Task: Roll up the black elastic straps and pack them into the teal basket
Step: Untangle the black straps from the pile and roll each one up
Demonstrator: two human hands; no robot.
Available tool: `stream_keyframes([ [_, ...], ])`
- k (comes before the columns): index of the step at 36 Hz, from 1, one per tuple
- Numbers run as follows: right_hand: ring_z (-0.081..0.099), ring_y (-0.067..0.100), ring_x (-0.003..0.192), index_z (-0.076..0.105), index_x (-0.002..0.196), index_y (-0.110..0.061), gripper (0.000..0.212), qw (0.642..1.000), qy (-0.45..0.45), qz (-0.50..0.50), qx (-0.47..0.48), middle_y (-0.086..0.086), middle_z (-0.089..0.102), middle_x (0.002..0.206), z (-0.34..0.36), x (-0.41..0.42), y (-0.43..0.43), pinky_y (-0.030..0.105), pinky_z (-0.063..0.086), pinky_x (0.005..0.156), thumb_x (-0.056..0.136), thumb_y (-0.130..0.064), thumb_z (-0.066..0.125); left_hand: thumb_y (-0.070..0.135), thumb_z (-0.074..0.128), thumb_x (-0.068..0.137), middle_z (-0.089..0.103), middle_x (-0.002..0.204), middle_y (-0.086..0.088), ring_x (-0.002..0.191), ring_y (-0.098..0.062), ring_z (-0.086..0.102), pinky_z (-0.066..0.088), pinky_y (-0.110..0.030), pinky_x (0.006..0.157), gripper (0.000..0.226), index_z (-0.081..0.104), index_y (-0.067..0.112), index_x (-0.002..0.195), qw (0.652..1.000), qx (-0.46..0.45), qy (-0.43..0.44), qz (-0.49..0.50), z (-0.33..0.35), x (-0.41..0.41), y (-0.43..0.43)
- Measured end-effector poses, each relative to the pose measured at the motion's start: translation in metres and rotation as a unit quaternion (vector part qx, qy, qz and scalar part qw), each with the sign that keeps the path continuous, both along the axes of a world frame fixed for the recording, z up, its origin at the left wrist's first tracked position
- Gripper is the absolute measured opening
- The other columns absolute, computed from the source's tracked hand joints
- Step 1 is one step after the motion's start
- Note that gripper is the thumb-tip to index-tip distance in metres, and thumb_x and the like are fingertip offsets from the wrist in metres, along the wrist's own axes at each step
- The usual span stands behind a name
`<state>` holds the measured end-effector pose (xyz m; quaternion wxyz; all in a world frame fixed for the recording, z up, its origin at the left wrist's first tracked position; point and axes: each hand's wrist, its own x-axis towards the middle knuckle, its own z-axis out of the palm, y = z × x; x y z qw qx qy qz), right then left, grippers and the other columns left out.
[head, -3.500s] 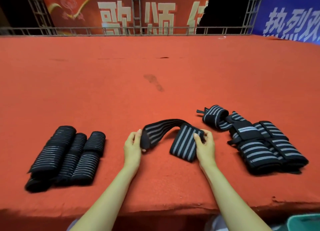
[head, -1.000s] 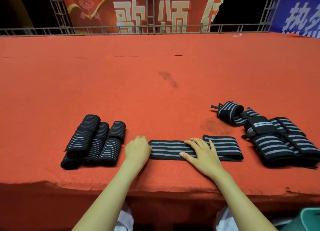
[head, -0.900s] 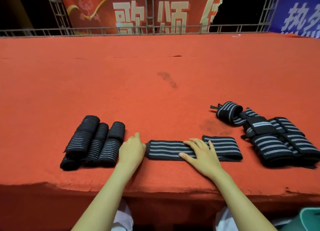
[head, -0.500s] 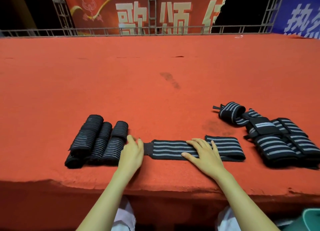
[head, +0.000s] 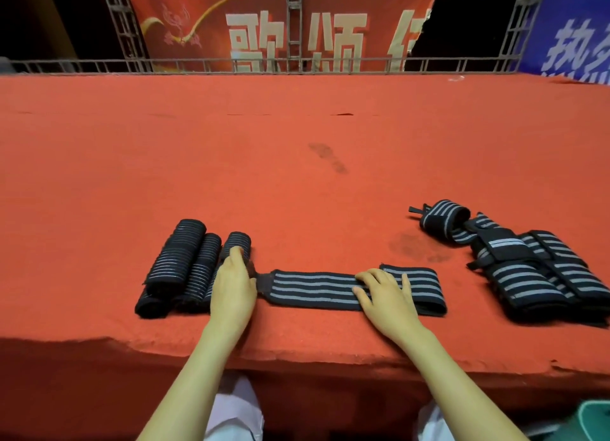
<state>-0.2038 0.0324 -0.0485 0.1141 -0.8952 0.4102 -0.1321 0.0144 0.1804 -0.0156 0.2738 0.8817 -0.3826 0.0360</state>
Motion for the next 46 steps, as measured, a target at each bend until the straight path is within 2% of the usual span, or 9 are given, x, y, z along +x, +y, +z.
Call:
stream_keyframes([
  [3,0.038,0.008,0.127,0.05,0.128,-0.029,0.031,1.0,-0.02,0.005,-0.014,-0.013,0.048,0.128,-0.004,0.0,-0.003,0.047,0.004,0.117,0.103,-0.03,0.032,-0.008,0.075,0.057,0.056,0.105,-0.022,0.095,-0.04,0.05,0.047,-0.049,0.081,0.062,0.054,-0.004,0.115,0.993,-0.015,-0.118,-0.012,-0.012,-0.005,-0.004],
  [6,0.039,0.013,0.127,0.055,0.126,-0.025,0.031,0.999,-0.032,0.006,-0.042,-0.008,0.05,0.125,-0.006,-0.004,-0.01,0.046,0.012,0.116,0.101,-0.022,0.036,0.01,0.074,0.069,0.059,0.109,-0.015,0.102,-0.034,0.055,0.046,-0.042,0.091,0.043,0.062,0.003,0.109,0.976,-0.069,-0.153,-0.137,-0.024,-0.022,-0.013],
  [10,0.049,0.027,0.12,0.063,0.116,-0.015,0.028,0.993,-0.026,-0.039,-0.107,0.006,0.057,0.119,-0.009,-0.013,-0.02,0.056,0.032,0.104,0.089,-0.012,0.059,0.055,0.041,0.079,0.062,0.117,-0.003,0.116,-0.024,0.056,0.041,-0.053,0.101,0.055,0.067,0.018,0.111,0.955,0.018,-0.142,-0.261,-0.035,-0.047,-0.025],
  [13,0.059,0.035,0.103,0.067,0.105,-0.009,0.037,0.988,-0.044,-0.047,-0.142,0.013,0.063,0.109,-0.012,-0.025,-0.027,0.057,0.047,0.088,0.07,0.004,0.069,0.068,0.012,0.074,0.041,0.145,0.007,0.14,-0.013,0.028,0.008,-0.048,0.118,0.084,0.048,0.026,0.137,0.953,0.103,-0.073,-0.275,-0.039,-0.057,-0.033],
  [16,0.062,0.037,0.093,0.069,0.094,-0.004,0.039,0.986,-0.032,-0.044,-0.158,0.014,0.065,0.099,-0.01,-0.042,-0.039,0.051,0.052,0.083,0.058,0.013,0.07,0.069,0.0,0.07,0.031,0.151,0.009,0.143,-0.012,0.019,0.004,-0.044,0.116,0.09,0.04,0.033,0.142,0.952,0.118,-0.058,-0.277,-0.039,-0.063,-0.039],
  [21,0.064,0.037,0.092,0.07,0.076,-0.005,0.03,0.971,-0.035,-0.106,-0.211,0.014,0.067,0.093,0.001,-0.076,-0.054,0.053,0.05,0.085,0.069,-0.004,0.041,0.069,-0.001,0.069,0.035,0.149,0.01,0.14,-0.012,0.025,0.013,-0.044,0.115,0.089,0.045,0.037,0.138,0.953,0.121,-0.068,-0.269,-0.04,-0.069,-0.046],
  [26,0.046,0.046,0.117,0.06,0.116,0.005,0.057,0.965,-0.112,-0.182,-0.155,0.03,0.049,0.125,0.005,-0.099,-0.063,0.052,0.047,0.09,0.064,0.026,0.051,0.069,-0.001,0.069,0.039,0.146,0.013,0.136,-0.012,0.03,0.017,-0.041,0.112,0.088,0.048,0.039,0.136,0.954,0.125,-0.075,-0.262,-0.039,-0.07,-0.049],
  [34,0.052,0.037,0.095,0.066,0.088,0.001,0.036,0.952,-0.187,-0.169,-0.172,0.017,0.056,0.098,0.035,-0.121,-0.082,0.041,0.045,0.074,0.066,0.024,0.05,0.068,0.001,0.074,0.043,0.144,0.012,0.135,-0.013,0.034,0.02,-0.045,0.111,0.084,0.051,0.036,0.134,0.954,0.11,-0.063,-0.27,-0.043,-0.073,-0.052],
  [46,0.045,0.039,0.111,0.067,0.096,0.002,0.024,0.953,-0.049,-0.235,-0.184,0.018,0.057,0.108,0.041,-0.137,-0.106,0.044,0.037,0.088,0.077,0.011,0.055,0.076,0.011,0.075,0.053,0.131,0.013,0.125,-0.01,0.042,0.026,-0.031,0.105,0.082,0.063,0.031,0.119,0.951,0.075,-0.041,-0.297,-0.034,-0.096,-0.074],
])
